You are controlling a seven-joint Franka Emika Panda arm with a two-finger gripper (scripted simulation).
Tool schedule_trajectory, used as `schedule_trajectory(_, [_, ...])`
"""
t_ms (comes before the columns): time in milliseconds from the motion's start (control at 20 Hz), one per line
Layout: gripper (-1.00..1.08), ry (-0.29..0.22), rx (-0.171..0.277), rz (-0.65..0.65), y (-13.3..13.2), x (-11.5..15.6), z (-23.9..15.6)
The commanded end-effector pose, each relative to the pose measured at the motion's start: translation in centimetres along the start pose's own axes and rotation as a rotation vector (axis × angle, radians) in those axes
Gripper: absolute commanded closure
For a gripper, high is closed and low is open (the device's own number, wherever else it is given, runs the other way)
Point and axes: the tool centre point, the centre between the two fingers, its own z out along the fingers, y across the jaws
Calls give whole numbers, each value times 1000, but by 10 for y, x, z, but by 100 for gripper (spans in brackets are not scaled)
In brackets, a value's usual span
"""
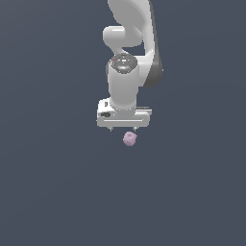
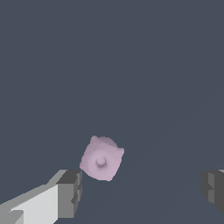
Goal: Pick up the object and move it to a goal position.
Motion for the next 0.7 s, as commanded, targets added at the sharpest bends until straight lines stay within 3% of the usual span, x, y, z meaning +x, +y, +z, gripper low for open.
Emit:
schedule_trajectory(0, [-92, 0, 0, 0, 0, 0, 0])
schedule_trajectory(650, [-92, -21, -20, -6, 3, -3, 3])
